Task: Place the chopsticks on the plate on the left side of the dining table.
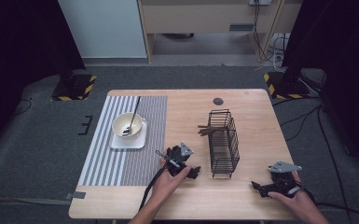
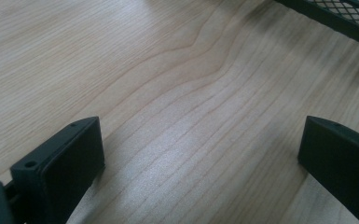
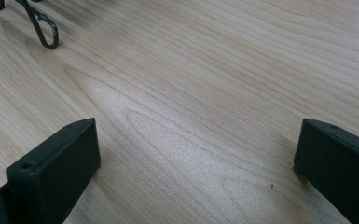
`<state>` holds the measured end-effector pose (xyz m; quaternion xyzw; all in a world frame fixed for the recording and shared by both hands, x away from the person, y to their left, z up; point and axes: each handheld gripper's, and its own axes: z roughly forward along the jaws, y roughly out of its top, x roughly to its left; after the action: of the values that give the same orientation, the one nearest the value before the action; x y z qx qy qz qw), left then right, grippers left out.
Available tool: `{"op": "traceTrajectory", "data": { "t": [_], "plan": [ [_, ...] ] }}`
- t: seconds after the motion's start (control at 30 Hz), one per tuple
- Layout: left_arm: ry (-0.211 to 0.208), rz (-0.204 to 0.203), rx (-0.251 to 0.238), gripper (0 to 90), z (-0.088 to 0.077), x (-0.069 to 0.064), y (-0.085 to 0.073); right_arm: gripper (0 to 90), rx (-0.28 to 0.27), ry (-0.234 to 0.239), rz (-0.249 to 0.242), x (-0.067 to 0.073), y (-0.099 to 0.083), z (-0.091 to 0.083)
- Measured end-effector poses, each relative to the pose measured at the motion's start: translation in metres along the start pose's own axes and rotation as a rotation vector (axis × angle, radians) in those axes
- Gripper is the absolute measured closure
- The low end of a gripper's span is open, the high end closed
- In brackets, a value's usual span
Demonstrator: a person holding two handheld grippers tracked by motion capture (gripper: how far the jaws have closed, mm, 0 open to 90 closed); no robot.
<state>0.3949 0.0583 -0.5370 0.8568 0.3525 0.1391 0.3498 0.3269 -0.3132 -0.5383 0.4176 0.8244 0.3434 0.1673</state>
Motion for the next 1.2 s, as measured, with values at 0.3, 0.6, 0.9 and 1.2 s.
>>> {"op": "traceTrajectory", "data": {
  "t": [0.3, 0.6, 0.9, 1.2],
  "plan": [
    [-0.01, 0.008, 0.0, 0.0, 0.0, 0.0, 0.0, 0.2, 0.0, 0.0, 0.0, 0.0, 0.0, 0.0],
    [-0.034, 0.035, 0.008, 3.3, -0.009, 0.005, 0.0, 0.2, 0.0, 0.0, 0.0, 0.0, 0.0, 0.0],
    [-0.073, 0.047, -0.066, 3.6, -0.026, 0.008, 0.007, 0.2, 0.0, 0.0, 0.0, 0.0, 0.0, 0.0],
    [-0.062, 0.044, -0.082, 5.0, -0.044, 0.014, 0.014, 0.2, 0.0, 0.0, -0.001, 0.0, 0.0, 0.0]
  ]
}}
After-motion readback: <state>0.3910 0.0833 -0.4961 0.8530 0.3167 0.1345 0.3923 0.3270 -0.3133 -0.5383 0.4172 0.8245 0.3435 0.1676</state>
